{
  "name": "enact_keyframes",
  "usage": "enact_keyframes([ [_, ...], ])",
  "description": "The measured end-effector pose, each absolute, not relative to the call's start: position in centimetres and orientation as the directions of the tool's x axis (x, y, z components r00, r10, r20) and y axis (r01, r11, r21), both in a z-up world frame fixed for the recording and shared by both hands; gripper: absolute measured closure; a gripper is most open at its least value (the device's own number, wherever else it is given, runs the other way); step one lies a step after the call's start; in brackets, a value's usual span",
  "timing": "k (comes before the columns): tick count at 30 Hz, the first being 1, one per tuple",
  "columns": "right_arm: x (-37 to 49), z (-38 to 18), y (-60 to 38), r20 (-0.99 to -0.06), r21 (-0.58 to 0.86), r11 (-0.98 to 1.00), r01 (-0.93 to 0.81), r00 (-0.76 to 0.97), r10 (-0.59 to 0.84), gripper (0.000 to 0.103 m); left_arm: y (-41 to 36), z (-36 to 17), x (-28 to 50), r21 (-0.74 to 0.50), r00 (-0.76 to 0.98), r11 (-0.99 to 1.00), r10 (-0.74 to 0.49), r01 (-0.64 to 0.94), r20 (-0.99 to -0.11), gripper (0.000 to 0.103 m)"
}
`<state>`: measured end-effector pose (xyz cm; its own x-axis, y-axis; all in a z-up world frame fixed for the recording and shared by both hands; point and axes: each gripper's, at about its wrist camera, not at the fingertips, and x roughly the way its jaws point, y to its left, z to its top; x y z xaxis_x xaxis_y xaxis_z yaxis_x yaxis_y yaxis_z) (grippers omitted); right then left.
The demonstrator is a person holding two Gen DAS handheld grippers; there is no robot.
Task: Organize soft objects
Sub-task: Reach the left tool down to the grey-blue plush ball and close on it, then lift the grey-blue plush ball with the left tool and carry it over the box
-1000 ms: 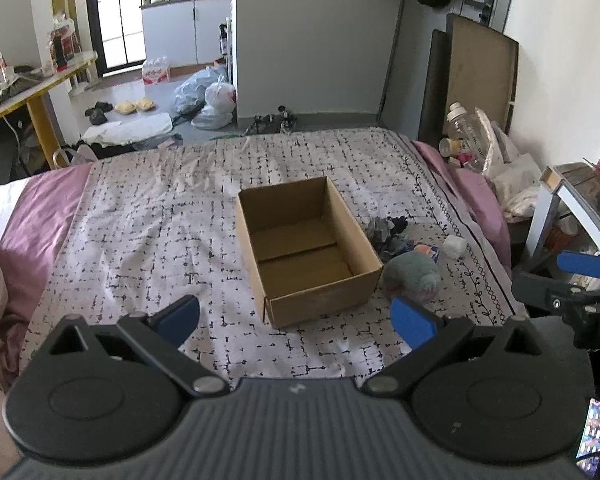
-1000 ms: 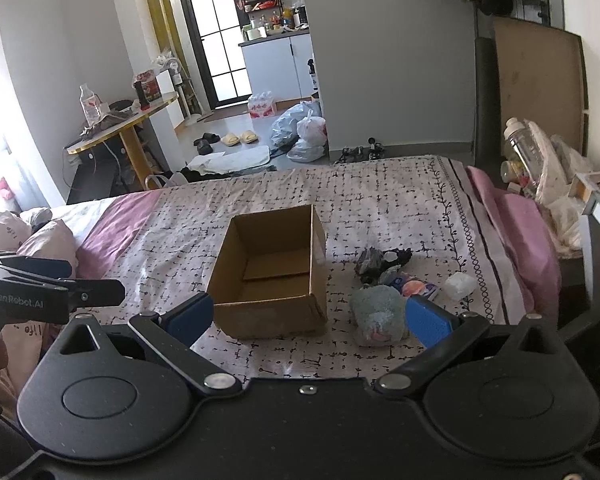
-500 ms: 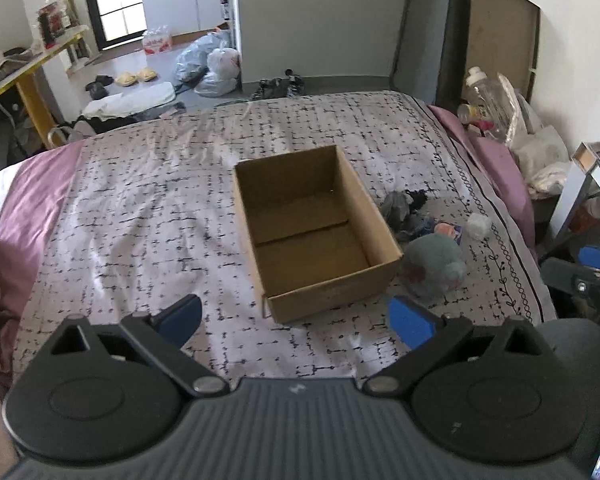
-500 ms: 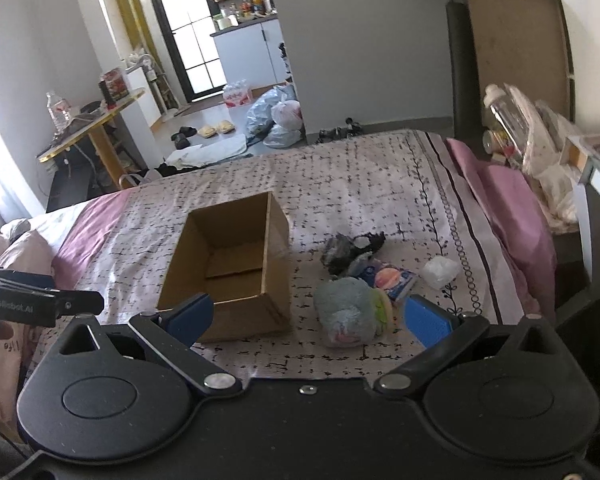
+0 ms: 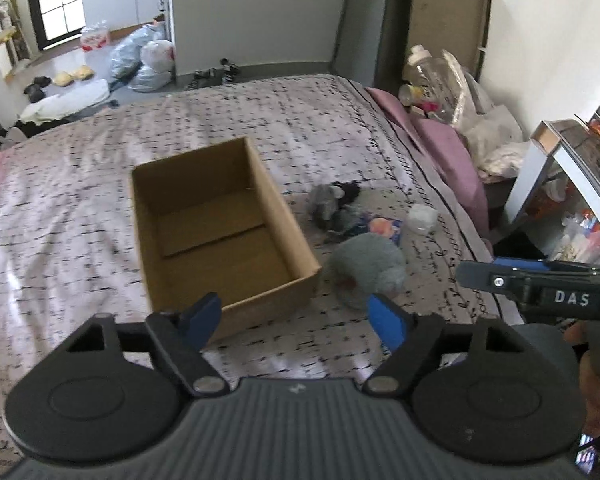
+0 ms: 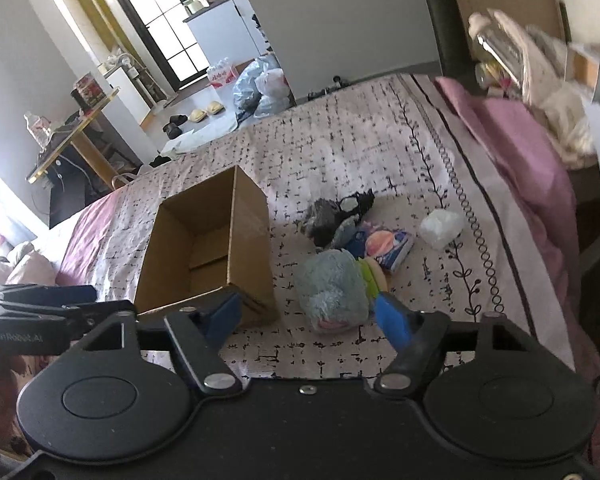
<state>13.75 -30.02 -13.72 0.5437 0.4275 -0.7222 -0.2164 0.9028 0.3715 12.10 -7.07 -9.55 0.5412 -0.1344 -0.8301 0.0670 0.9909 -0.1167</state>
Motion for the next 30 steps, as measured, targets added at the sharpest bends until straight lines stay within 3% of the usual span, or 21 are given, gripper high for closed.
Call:
enact_keyframes([
  [6, 15.5, -15.0, -31.2, -0.724, 0.424, 0.885, -0.193, 0.516, 0.458, 0.041, -9.1, -10.5, 14.3, -0.129, 0.519, 0.988, -0.157, 0.091, -0.84, 0.029],
  [12, 17.0, -16.6, -32.4, -0.716, 0.489, 0.859, -0.153, 0.492, 0.495, 0.042, -9.6, -12.1, 15.9, -0.242, 0.501, 0.97, -0.223, 0.026, -0.836, 0.038],
  [16, 18.3, -18.1, -33.3, -0.705, 0.56, 0.822, -0.101, 0.462, 0.537, 0.057, -10.5, -13.6, 16.7, -0.278, 0.489, 0.961, -0.236, -0.014, -0.84, 0.048],
  [21, 19.2, -20.0, -34.2, -0.696, 0.622, 0.782, -0.028, 0.437, 0.569, 0.058, -10.8, -15.6, 18.1, -0.331, 0.472, 0.941, -0.26, -0.072, -0.842, 0.061],
  [30, 20.8, -22.4, -34.9, -0.682, 0.685, 0.726, 0.06, 0.406, 0.609, 0.062, -11.3, -18.0, 19.4, -0.378, 0.464, 0.918, -0.283, -0.123, -0.839, 0.063],
])
